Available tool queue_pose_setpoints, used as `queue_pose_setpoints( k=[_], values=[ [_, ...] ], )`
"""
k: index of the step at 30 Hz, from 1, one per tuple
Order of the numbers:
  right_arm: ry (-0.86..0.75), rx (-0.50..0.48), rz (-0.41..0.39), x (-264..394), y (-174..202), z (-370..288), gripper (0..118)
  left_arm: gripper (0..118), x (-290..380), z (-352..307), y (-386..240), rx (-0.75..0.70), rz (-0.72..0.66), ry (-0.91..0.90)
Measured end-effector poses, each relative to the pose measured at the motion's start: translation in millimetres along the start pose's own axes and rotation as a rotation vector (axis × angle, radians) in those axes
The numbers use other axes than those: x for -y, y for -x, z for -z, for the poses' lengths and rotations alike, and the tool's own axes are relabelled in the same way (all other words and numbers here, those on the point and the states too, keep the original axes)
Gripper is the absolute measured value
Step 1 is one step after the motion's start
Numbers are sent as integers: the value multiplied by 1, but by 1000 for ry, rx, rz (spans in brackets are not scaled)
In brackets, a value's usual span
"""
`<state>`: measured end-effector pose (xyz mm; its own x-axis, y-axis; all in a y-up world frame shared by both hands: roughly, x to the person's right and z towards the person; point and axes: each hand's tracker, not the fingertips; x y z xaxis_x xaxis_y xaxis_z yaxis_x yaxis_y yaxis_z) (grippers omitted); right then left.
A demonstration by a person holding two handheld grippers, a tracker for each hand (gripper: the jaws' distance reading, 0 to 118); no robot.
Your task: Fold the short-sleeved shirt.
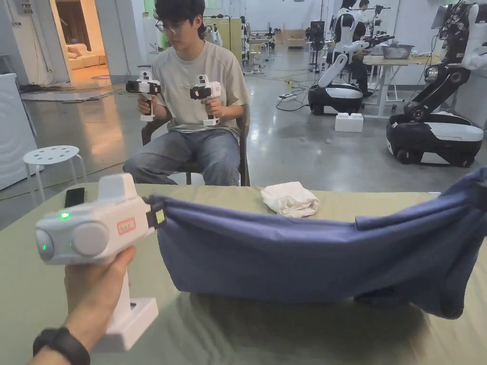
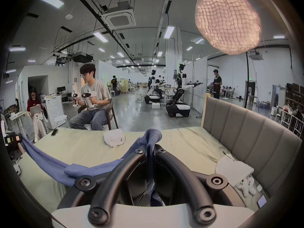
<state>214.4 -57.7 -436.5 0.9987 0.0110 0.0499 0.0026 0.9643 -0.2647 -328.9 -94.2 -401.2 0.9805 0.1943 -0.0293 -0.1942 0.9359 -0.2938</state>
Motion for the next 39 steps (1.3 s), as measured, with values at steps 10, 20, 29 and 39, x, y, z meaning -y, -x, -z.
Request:
queue_pose_setpoints(
  k=[10,20,29,39],
  values=[
    [69,-31,63,143,-33,-132,3,0,138,-112,29,55,-115,118],
    [267,-16,141,258,-39,-211,3,0,238,-184,55,23,-92,310],
    [487,-12,106,304,-45,-204,3,0,265,-178,58,7,-51,477],
    [368,18,131,290,-59,-221,67,78,237,-184,39,-65,30,384]
  ],
)
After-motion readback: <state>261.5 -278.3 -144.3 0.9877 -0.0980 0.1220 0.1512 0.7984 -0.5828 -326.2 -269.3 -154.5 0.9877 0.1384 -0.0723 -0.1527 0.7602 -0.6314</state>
